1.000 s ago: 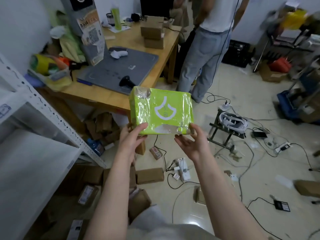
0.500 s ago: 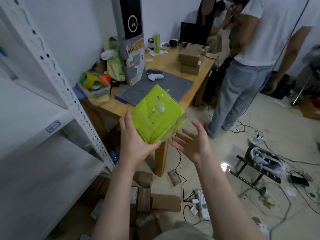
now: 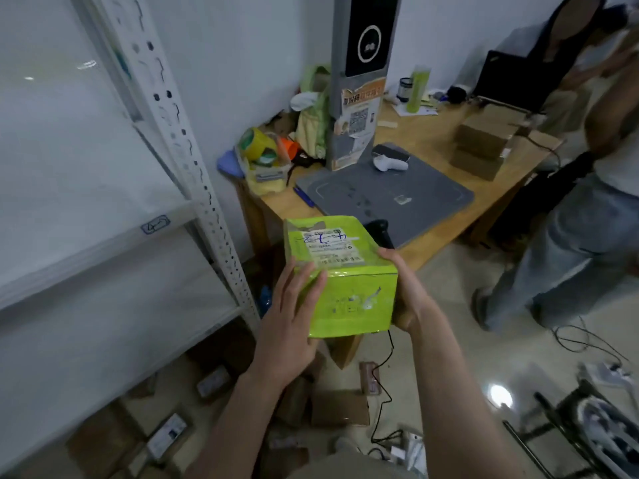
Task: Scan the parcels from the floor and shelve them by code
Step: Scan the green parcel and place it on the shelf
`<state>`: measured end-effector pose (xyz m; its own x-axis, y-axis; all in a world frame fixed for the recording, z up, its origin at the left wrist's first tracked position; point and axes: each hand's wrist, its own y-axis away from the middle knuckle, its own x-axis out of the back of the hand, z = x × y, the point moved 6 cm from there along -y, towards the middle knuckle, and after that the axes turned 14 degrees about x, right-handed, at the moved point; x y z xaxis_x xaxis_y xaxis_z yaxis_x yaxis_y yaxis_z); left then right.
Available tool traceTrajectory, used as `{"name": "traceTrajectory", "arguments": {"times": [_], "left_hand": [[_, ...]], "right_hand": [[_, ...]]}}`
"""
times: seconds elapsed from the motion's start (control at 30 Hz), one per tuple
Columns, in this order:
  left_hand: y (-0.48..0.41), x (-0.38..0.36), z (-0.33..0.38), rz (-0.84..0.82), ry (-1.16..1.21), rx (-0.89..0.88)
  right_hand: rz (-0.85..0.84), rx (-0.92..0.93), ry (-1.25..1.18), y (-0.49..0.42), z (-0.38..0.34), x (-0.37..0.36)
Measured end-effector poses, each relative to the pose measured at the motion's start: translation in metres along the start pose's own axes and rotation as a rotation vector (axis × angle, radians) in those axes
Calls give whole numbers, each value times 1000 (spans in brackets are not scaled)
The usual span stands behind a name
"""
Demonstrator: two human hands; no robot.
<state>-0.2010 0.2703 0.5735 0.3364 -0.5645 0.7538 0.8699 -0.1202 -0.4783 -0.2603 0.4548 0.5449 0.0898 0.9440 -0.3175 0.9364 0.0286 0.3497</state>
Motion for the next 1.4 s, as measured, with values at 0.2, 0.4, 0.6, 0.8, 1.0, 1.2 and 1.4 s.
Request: {"name": "traceTrajectory", "arguments": {"times": [0.2, 0.4, 0.6, 0.8, 1.0, 1.2, 1.4], "left_hand": [[-21, -37, -28, -135, 906, 976], [-24, -73, -16, -382, 1343, 1398], [-18, -96, -12, -226, 1160, 1518], [-26, -90, -22, -55, 1104, 1619], [-43, -74, -39, 114, 1114, 1597], [-54, -67, -50, 185, 1070, 1605], [-46, -52, -64, 284, 949, 1645]], "right_hand": [[-76, 28, -66, -36, 2, 23], [-255, 57, -155, -56, -2, 36], [-167, 47, -119, -98, 14, 64], [436, 124, 528, -188, 8, 120], [299, 28, 791, -263, 25, 125], [213, 9, 964, -292, 44, 117], [161, 173, 728, -248, 46, 70]]}}
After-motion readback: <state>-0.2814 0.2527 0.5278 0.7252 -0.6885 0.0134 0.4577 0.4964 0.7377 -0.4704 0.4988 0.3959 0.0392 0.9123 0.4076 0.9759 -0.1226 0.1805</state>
